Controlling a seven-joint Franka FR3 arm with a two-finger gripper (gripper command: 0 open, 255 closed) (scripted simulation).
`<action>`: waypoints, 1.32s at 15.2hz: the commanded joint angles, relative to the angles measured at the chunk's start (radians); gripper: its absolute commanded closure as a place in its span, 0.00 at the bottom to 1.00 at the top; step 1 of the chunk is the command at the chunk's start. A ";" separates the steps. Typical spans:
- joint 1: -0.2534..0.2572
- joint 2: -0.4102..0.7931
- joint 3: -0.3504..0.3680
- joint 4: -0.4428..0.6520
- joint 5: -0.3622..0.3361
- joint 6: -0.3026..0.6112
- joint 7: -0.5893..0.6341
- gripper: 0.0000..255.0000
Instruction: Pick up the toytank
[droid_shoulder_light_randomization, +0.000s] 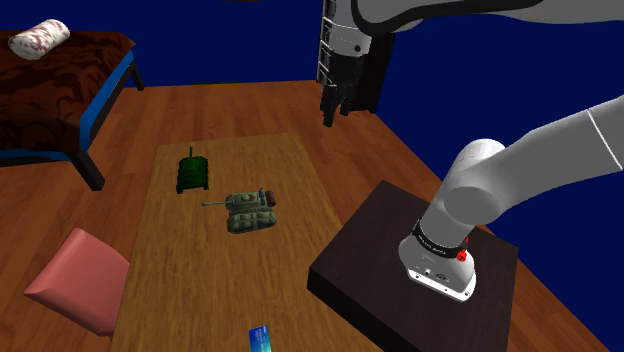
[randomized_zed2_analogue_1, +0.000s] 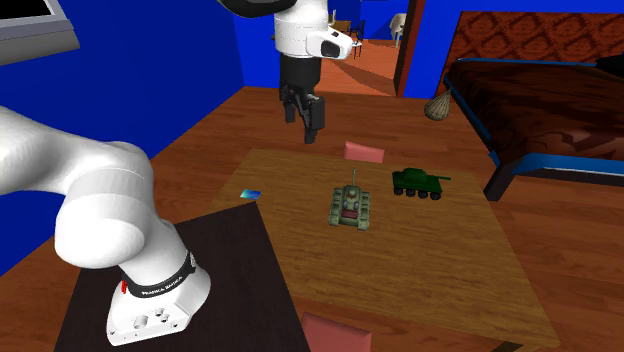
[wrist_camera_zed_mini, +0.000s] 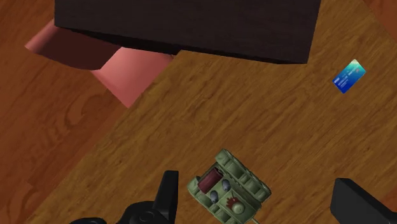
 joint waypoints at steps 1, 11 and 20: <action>0.013 0.063 0.001 -0.009 -0.001 0.080 -0.039 0.00; 0.065 0.421 0.005 0.050 -0.007 0.402 -0.229 0.00; 0.101 0.764 0.032 0.214 -0.021 0.604 -0.375 0.00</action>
